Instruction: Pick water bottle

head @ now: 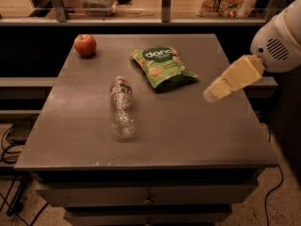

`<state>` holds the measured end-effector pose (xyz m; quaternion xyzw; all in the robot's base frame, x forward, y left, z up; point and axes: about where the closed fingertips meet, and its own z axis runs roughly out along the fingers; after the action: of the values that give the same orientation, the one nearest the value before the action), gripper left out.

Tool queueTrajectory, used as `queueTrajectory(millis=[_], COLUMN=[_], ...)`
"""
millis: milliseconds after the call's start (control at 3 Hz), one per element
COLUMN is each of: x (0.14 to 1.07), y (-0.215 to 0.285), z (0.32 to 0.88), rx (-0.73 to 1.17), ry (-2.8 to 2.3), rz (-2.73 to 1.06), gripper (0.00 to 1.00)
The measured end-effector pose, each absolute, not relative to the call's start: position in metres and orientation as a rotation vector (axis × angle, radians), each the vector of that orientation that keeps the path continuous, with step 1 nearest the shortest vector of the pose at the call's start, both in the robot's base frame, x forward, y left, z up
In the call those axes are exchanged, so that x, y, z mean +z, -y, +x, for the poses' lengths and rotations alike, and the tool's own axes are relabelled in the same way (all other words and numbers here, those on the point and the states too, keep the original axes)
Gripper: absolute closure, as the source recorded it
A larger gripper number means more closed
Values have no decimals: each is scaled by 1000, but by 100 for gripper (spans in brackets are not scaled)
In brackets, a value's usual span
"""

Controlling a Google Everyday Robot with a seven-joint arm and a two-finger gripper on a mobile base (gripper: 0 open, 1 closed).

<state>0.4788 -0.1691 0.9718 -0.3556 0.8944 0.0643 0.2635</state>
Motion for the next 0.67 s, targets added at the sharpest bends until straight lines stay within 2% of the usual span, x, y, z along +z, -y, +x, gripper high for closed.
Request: queueTrajectory(millis=[333,667], x=[969,960], y=[155,118], z=[478,475], rx=[235,322], ry=[-2398,-2379], rz=[-977,-1030], gripper=[0,0])
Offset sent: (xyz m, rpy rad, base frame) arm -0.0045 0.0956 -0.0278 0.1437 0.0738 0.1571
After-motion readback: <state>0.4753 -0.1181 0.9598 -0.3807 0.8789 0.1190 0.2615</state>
